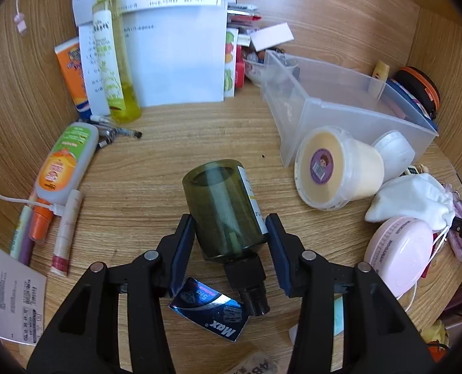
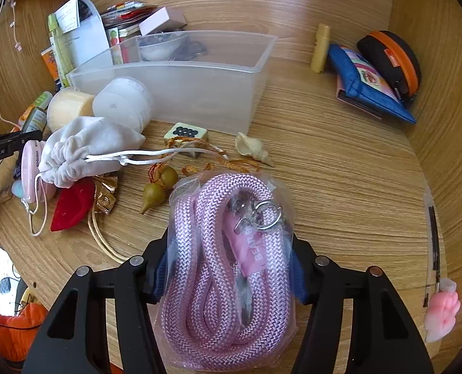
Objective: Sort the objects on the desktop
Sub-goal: 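Carry green bottle into clear box with left gripper while right carries pink rope bag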
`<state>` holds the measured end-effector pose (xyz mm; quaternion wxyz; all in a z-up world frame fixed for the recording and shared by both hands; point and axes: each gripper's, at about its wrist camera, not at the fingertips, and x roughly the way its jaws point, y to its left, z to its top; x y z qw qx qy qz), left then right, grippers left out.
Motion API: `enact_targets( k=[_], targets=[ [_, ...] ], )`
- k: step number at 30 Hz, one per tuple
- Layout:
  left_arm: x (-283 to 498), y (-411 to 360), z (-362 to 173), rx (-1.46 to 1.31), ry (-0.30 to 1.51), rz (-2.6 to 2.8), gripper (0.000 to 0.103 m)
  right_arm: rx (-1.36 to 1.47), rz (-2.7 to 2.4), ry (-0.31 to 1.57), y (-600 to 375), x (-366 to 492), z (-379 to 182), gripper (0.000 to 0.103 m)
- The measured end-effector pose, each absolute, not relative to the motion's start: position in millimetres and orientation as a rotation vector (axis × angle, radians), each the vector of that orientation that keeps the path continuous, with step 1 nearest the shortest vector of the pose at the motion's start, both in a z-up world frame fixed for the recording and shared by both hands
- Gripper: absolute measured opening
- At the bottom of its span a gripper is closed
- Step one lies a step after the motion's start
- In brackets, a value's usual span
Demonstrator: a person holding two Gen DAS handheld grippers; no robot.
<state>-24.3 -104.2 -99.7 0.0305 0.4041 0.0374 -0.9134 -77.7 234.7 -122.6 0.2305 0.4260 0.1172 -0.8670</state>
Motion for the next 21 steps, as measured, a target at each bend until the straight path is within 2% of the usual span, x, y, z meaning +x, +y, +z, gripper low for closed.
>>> enact_targets(
  k=[21],
  targets=[
    [0, -87, -52, 1.024, 0.156, -2.918, 0.045, 1.039, -2.504, 0.261, 272, -58, -77, 0.055]
  ],
)
